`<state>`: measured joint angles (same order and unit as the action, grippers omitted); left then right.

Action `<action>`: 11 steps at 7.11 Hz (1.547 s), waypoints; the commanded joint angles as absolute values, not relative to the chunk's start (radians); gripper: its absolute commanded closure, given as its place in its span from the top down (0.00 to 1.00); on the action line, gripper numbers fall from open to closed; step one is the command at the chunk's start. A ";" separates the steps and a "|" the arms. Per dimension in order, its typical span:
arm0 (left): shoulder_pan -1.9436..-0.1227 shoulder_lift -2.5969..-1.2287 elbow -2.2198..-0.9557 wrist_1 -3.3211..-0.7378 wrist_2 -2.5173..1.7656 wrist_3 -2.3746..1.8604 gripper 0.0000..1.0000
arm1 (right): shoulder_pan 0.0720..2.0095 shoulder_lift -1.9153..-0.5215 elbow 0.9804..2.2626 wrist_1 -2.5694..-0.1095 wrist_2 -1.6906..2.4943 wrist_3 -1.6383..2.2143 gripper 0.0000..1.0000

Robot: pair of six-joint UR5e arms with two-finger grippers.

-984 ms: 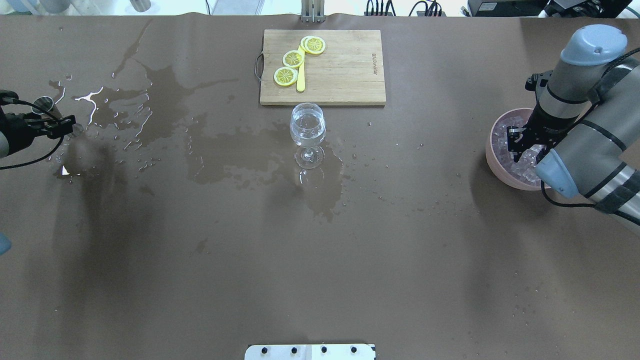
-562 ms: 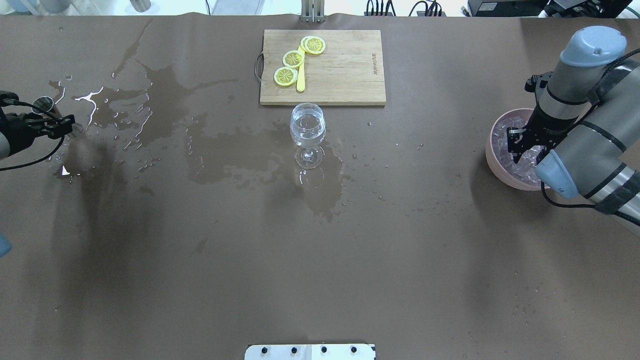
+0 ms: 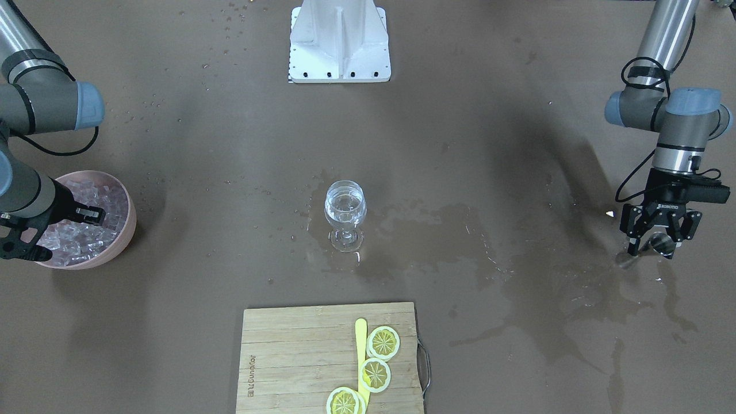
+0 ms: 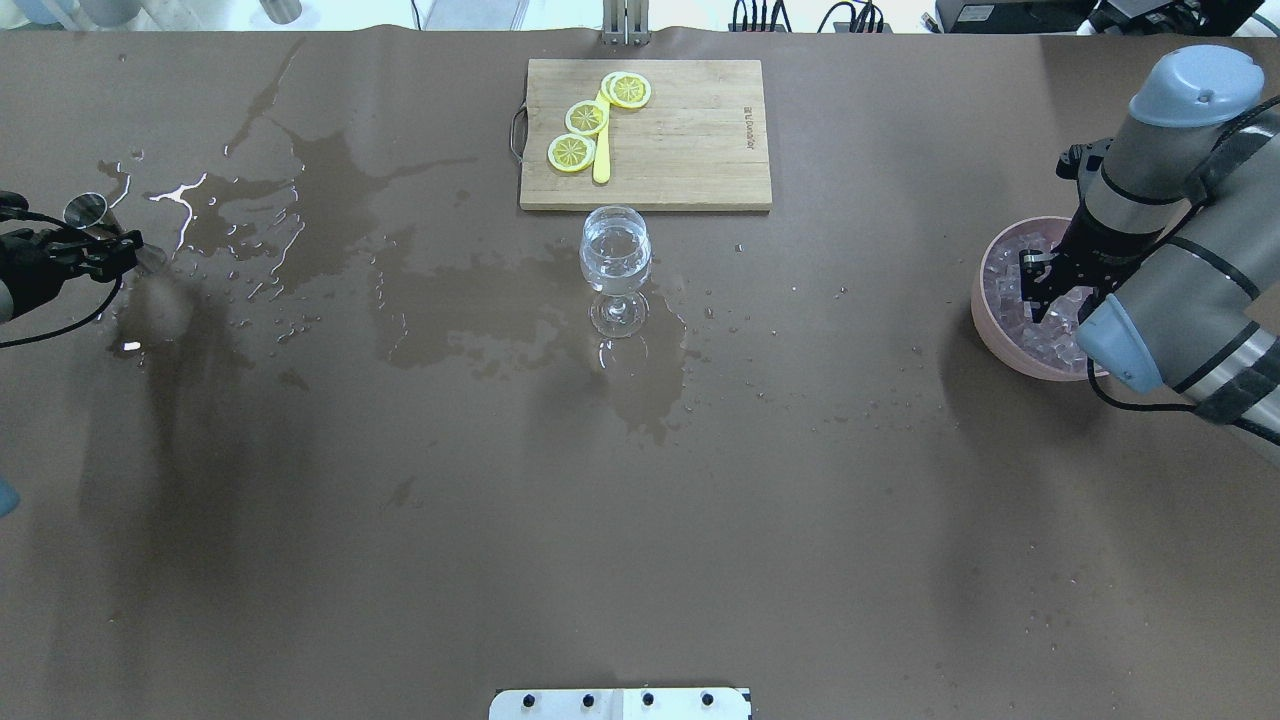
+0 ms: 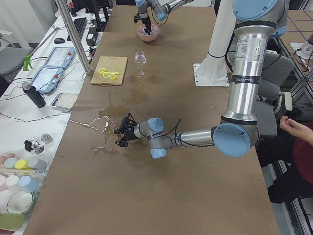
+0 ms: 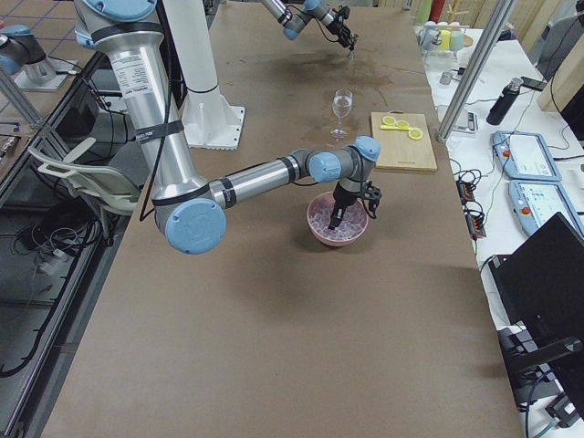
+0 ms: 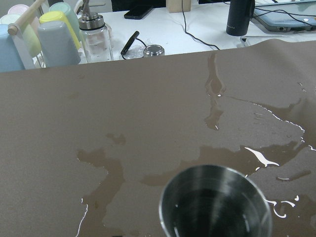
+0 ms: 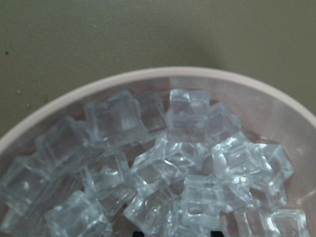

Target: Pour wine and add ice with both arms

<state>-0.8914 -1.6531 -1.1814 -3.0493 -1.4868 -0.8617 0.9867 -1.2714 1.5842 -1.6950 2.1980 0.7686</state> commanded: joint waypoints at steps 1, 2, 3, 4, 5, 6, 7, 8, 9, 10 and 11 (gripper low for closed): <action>-0.890 -1.657 -1.180 -3.051 -1.485 -0.861 0.77 | 0.980 -1.269 1.578 -1.695 2.194 0.769 0.54; -0.887 -1.658 -1.180 -3.051 -1.477 -0.861 0.74 | 0.980 -1.266 1.578 -1.695 2.194 0.769 0.49; -0.885 -1.670 -1.180 -3.051 -1.465 -0.859 0.70 | 0.983 -1.262 1.578 -1.695 2.195 0.769 0.39; -0.884 -1.677 -1.178 -3.051 -1.463 -0.856 0.67 | 0.989 -1.261 1.582 -1.695 2.195 0.769 0.35; -0.884 -1.678 -1.178 -3.050 -1.463 -0.856 0.64 | 0.997 -1.259 1.585 -1.697 2.195 0.769 0.35; -0.884 -1.678 -1.178 -3.051 -1.463 -0.853 0.62 | 1.003 -1.259 1.585 -1.697 2.195 0.769 0.35; -0.884 -1.678 -1.177 -3.051 -1.463 -0.851 0.59 | 1.008 -1.259 1.585 -1.697 2.194 0.769 0.35; -0.884 -1.678 -1.177 -3.051 -1.463 -0.851 0.59 | 1.011 -1.259 1.586 -1.697 2.194 0.769 0.35; -0.882 -1.677 -1.177 -3.051 -1.463 -0.853 0.59 | 1.020 -1.258 1.588 -1.698 2.195 0.769 0.35; -0.874 -1.677 -1.167 -3.053 -1.462 -0.851 0.59 | 1.026 -1.256 1.592 -1.698 2.195 0.773 0.35; -0.868 -1.677 -1.155 -3.056 -1.462 -0.853 0.59 | 1.031 -1.256 1.609 -1.703 2.195 0.779 0.35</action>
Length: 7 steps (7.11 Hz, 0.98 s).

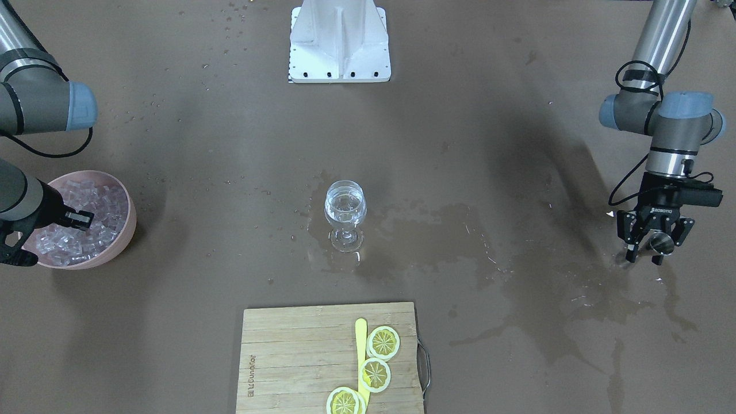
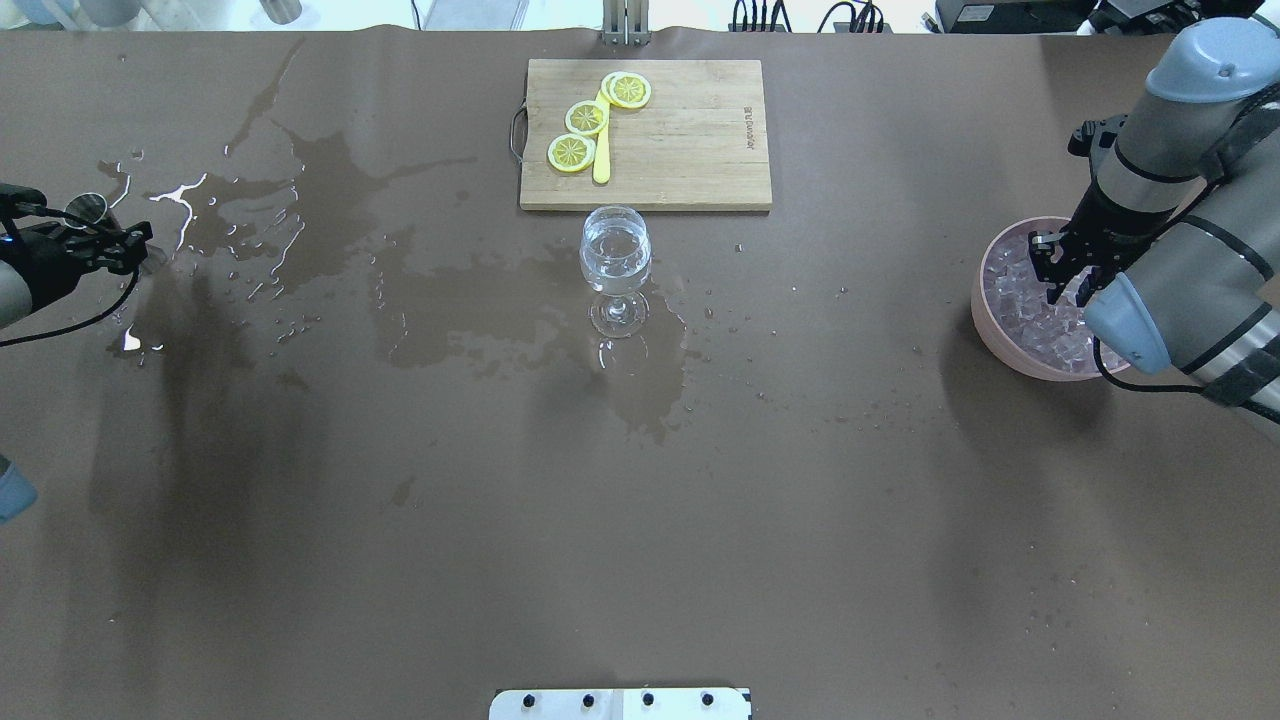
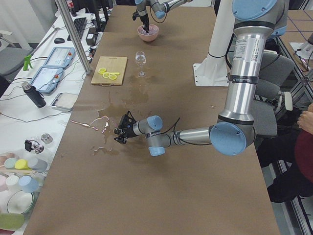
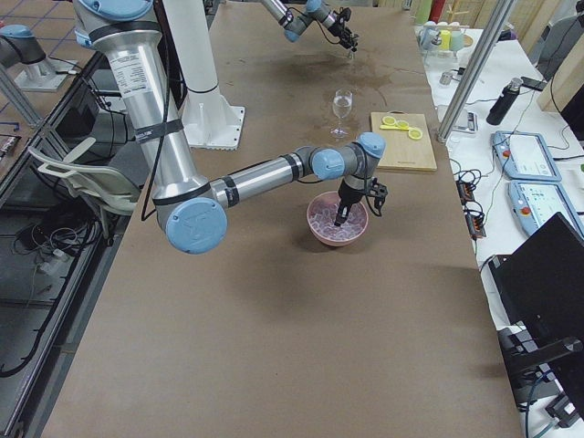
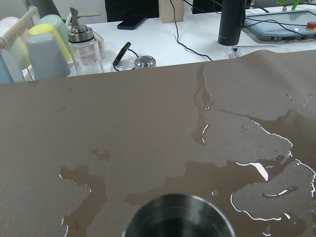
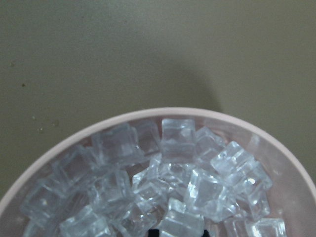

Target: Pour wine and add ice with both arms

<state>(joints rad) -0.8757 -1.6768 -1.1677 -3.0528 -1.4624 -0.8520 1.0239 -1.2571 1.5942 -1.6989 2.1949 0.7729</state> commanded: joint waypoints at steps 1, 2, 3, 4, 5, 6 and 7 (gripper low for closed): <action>-0.865 -1.677 -1.155 -3.056 -1.462 -0.854 0.59 | 1.045 -1.258 1.626 -1.706 2.198 0.781 0.34; -0.862 -1.677 -1.155 -3.056 -1.462 -0.854 0.57 | 1.058 -1.258 1.637 -1.706 2.207 0.781 0.34; -0.862 -1.677 -1.158 -3.056 -1.462 -0.854 0.54 | 1.061 -1.258 1.663 -1.707 2.221 0.785 0.34; -0.862 -1.677 -1.158 -3.056 -1.463 -0.854 0.48 | 1.065 -1.259 1.683 -1.707 2.247 0.785 0.34; -0.862 -1.677 -1.158 -3.056 -1.463 -0.853 0.45 | 1.065 -1.262 1.699 -1.707 2.253 0.796 0.35; -0.862 -1.677 -1.157 -3.056 -1.463 -0.851 0.42 | 1.069 -1.264 1.709 -1.707 2.273 0.796 0.35; -0.862 -1.677 -1.158 -3.054 -1.463 -0.851 0.41 | 1.090 -1.262 1.715 -1.706 2.314 0.795 0.35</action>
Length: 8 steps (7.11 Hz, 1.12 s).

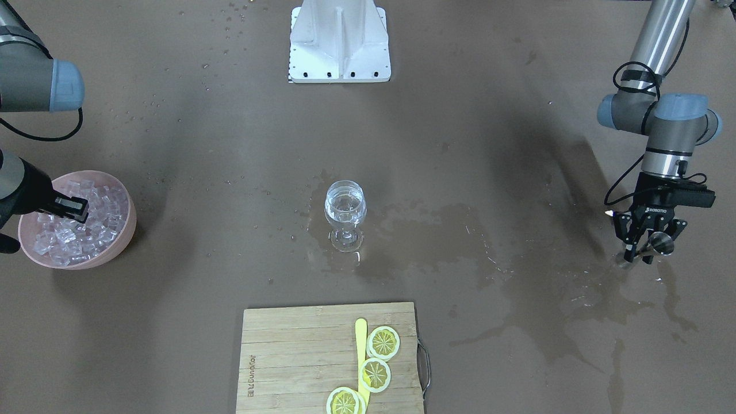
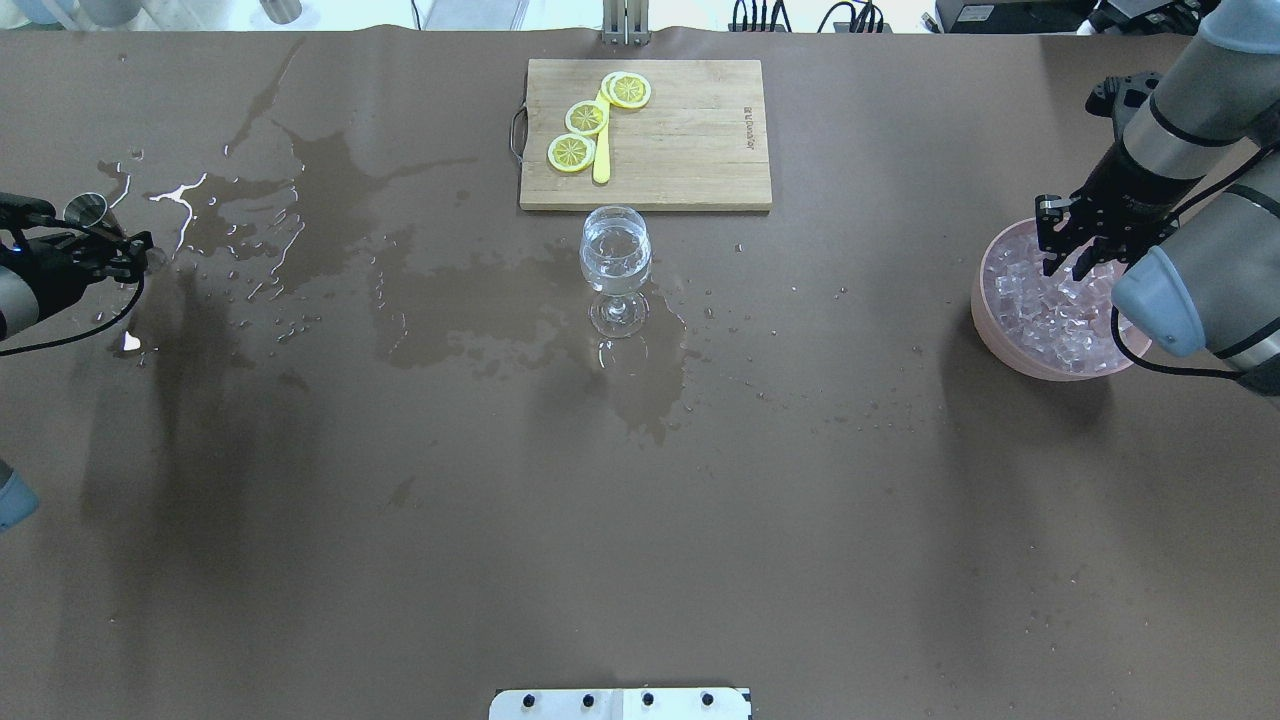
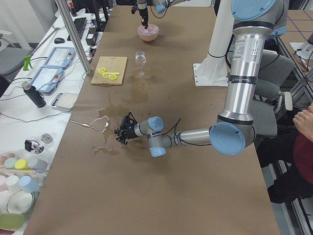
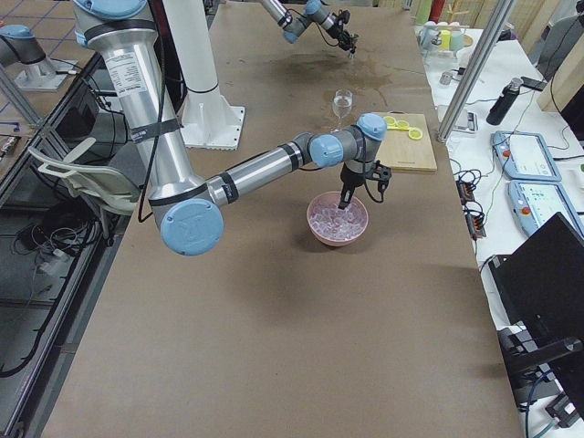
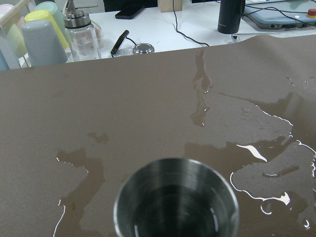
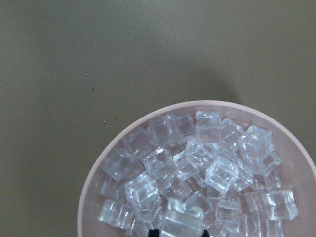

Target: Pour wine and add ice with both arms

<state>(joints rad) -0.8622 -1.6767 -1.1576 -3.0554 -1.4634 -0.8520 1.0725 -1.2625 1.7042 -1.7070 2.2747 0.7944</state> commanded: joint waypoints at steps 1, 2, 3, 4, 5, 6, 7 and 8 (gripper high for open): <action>-0.862 -1.677 -1.158 -3.054 -1.463 -0.851 0.38 | 1.092 -1.272 1.733 -1.706 2.321 0.795 0.35; -0.862 -1.677 -1.158 -3.054 -1.463 -0.851 0.36 | 1.098 -1.278 1.747 -1.706 2.324 0.795 0.35; -0.861 -1.677 -1.158 -3.054 -1.463 -0.851 0.35 | 1.101 -1.285 1.762 -1.706 2.330 0.795 0.35; -0.861 -1.677 -1.157 -3.054 -1.463 -0.851 0.34 | 1.104 -1.293 1.775 -1.706 2.330 0.795 0.35; -0.861 -1.678 -1.157 -3.054 -1.465 -0.851 0.34 | 1.111 -1.314 1.787 -1.704 2.329 0.790 0.35; -0.861 -1.678 -1.158 -3.054 -1.465 -0.851 0.34 | 1.111 -1.322 1.792 -1.704 2.329 0.788 0.35; -0.861 -1.678 -1.160 -3.054 -1.463 -0.851 0.34 | 1.114 -1.322 1.792 -1.703 2.329 0.788 0.35; -0.861 -1.678 -1.163 -3.056 -1.463 -0.851 0.33 | 1.114 -1.322 1.792 -1.703 2.329 0.787 0.35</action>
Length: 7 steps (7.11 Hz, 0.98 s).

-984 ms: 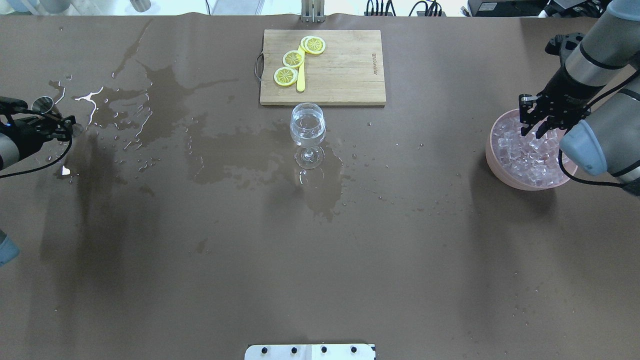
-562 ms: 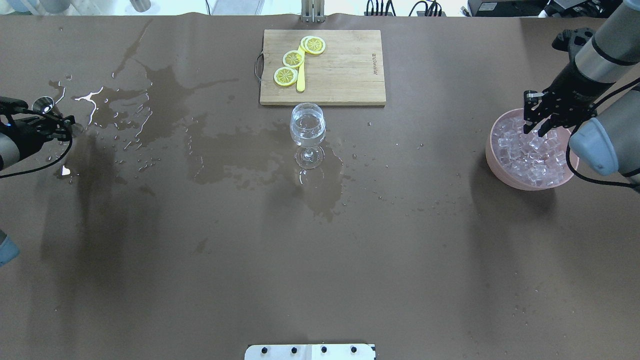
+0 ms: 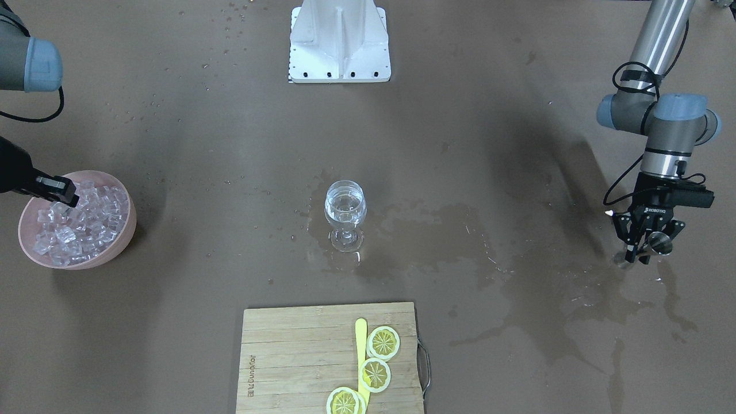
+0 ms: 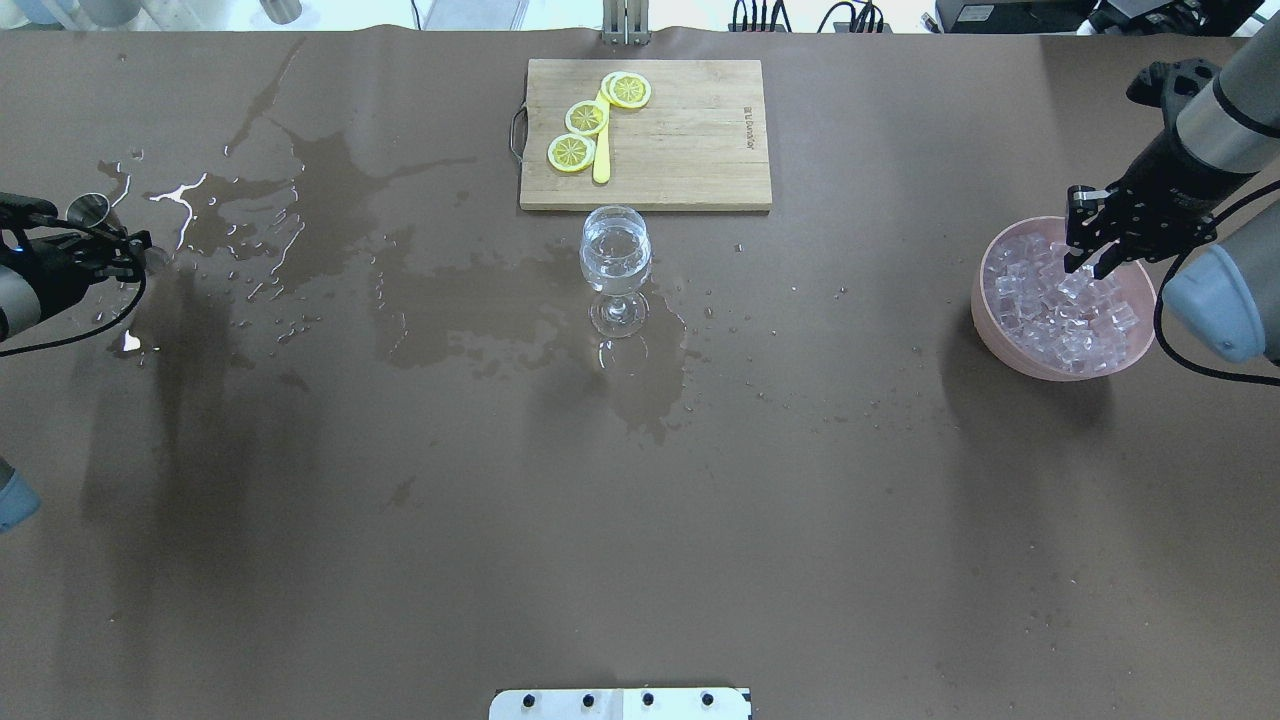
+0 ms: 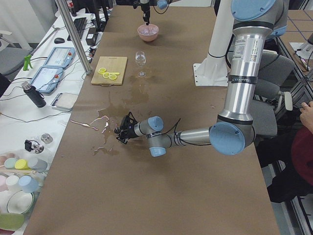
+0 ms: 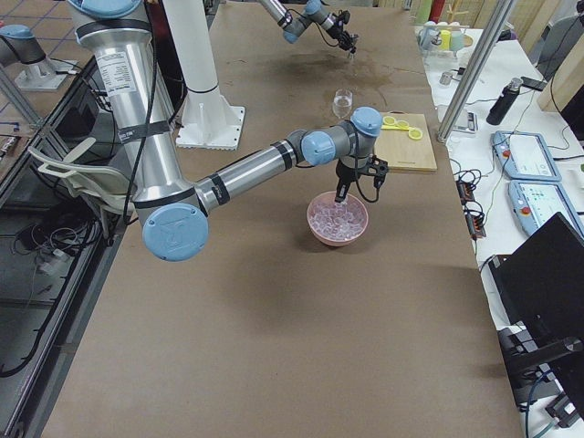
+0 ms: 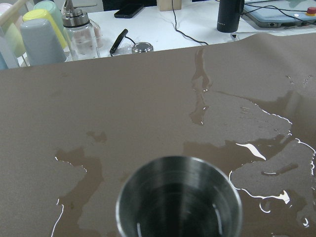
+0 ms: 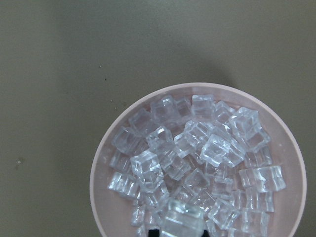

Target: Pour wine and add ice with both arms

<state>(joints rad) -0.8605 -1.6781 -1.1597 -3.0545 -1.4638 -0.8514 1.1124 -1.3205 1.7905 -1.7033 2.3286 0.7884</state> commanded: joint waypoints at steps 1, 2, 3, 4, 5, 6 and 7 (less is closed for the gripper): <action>-0.861 -1.678 -1.164 -3.057 -1.463 -0.851 0.32 | 1.114 -1.322 1.790 -1.703 2.327 0.785 0.35; -0.861 -1.678 -1.166 -3.059 -1.463 -0.851 0.30 | 1.112 -1.324 1.790 -1.703 2.326 0.784 0.35; -0.861 -1.678 -1.164 -3.071 -1.463 -0.851 0.29 | 1.112 -1.322 1.790 -1.703 2.326 0.784 0.35; -0.861 -1.677 -1.164 -3.077 -1.463 -0.851 0.27 | 1.112 -1.322 1.790 -1.703 2.327 0.784 0.35; -0.861 -1.677 -1.166 -3.079 -1.463 -0.851 0.23 | 1.111 -1.322 1.789 -1.703 2.322 0.784 0.35; -0.861 -1.678 -1.167 -3.079 -1.463 -0.851 0.21 | 1.111 -1.322 1.790 -1.703 2.322 0.784 0.35; -0.861 -1.677 -1.169 -3.079 -1.465 -0.851 0.20 | 1.111 -1.322 1.790 -1.703 2.321 0.784 0.35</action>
<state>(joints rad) -0.8605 -1.6772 -1.1671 -3.0781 -1.4637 -0.8514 1.1109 -1.3223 1.7896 -1.7027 2.3225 0.7839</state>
